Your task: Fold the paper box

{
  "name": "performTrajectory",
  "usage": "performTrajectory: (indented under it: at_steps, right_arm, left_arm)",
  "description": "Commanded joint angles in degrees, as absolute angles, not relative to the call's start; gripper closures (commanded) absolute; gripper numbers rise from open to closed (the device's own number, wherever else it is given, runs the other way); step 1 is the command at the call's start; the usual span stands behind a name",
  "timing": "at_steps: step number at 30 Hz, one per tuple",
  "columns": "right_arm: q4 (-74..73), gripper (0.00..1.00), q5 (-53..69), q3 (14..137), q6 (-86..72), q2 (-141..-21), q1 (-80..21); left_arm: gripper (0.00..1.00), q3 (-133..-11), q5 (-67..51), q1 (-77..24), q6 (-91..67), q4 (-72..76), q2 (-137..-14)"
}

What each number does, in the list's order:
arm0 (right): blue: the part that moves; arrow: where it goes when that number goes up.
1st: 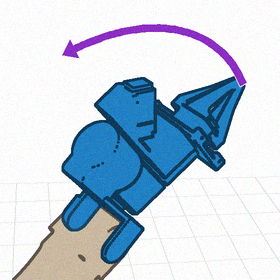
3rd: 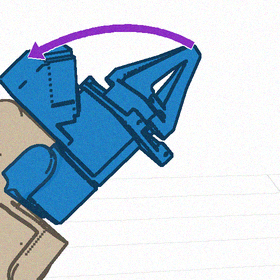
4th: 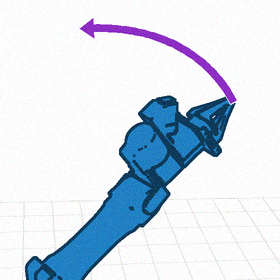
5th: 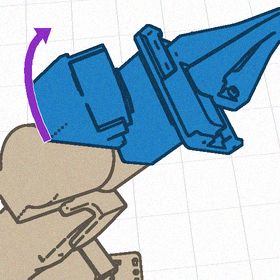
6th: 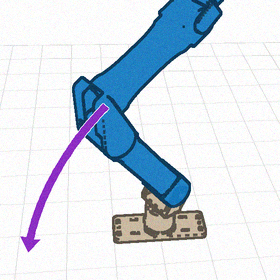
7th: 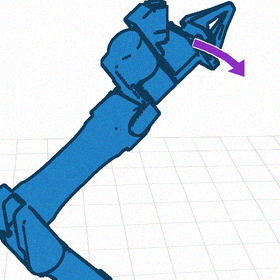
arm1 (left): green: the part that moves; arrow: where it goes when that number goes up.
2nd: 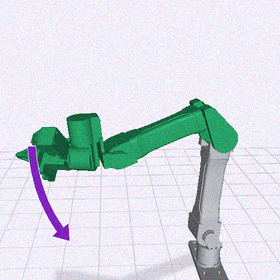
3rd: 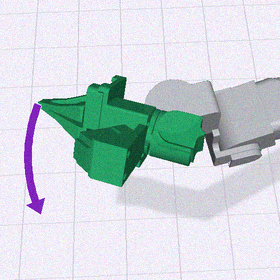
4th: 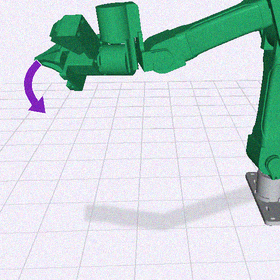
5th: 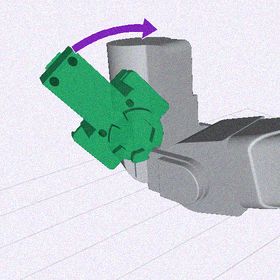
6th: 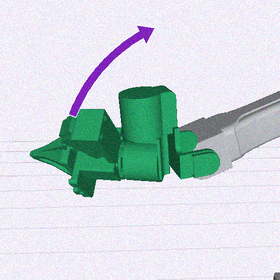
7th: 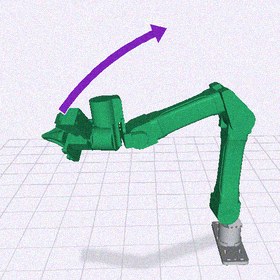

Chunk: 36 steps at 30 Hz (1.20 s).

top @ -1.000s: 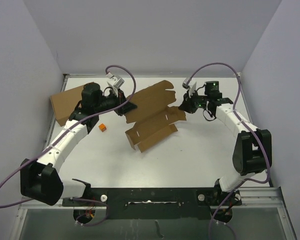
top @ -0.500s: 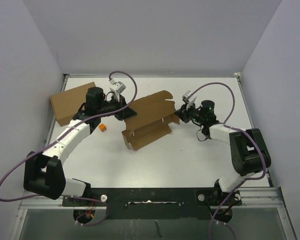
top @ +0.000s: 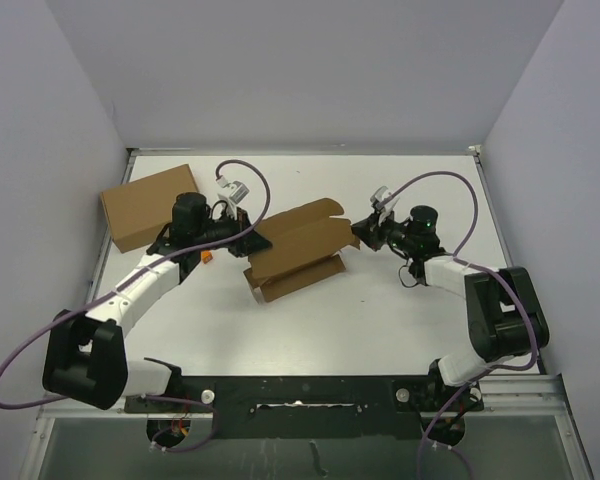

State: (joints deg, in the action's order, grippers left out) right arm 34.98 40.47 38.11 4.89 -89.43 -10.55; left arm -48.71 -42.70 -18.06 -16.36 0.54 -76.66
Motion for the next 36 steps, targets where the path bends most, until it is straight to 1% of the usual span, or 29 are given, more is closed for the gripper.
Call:
performTrajectory:
  at_steps: [1,5,11,20,28,32,36]
  right_arm:
    - [36.5,1.0,45.3,38.0,5.0,-86.0,-10.9]
    - [35.9,1.0,46.6,37.2,4.9,-85.7,-10.8]
    - [32.3,1.0,49.1,36.8,5.9,-84.5,-10.5]
    - [27.3,1.0,55.0,37.0,6.2,-83.5,-10.0]
    - [20.2,1.0,56.2,37.5,8.9,-83.8,-10.4]
    - [17.8,0.99,57.4,38.0,9.5,-83.9,-10.7]
    - [13.1,0.94,59.0,39.8,11.3,-84.8,-11.5]
  left_arm:
    - [1.0,-46.6,-41.4,-18.3,-18.8,7.2,-71.8]
    - [1.0,-43.4,-40.2,-18.3,-21.0,10.6,-69.1]
    - [1.0,-41.0,-38.4,-18.3,-22.1,11.7,-68.0]
    - [1.0,-40.1,-38.4,-18.4,-23.6,13.5,-69.0]
    - [1.0,-39.0,-39.2,-18.9,-23.6,14.1,-68.4]
    - [1.0,-38.6,-39.8,-19.7,-23.0,13.7,-68.3]
    - [1.0,-38.5,-39.2,-21.0,-21.9,12.1,-67.9]
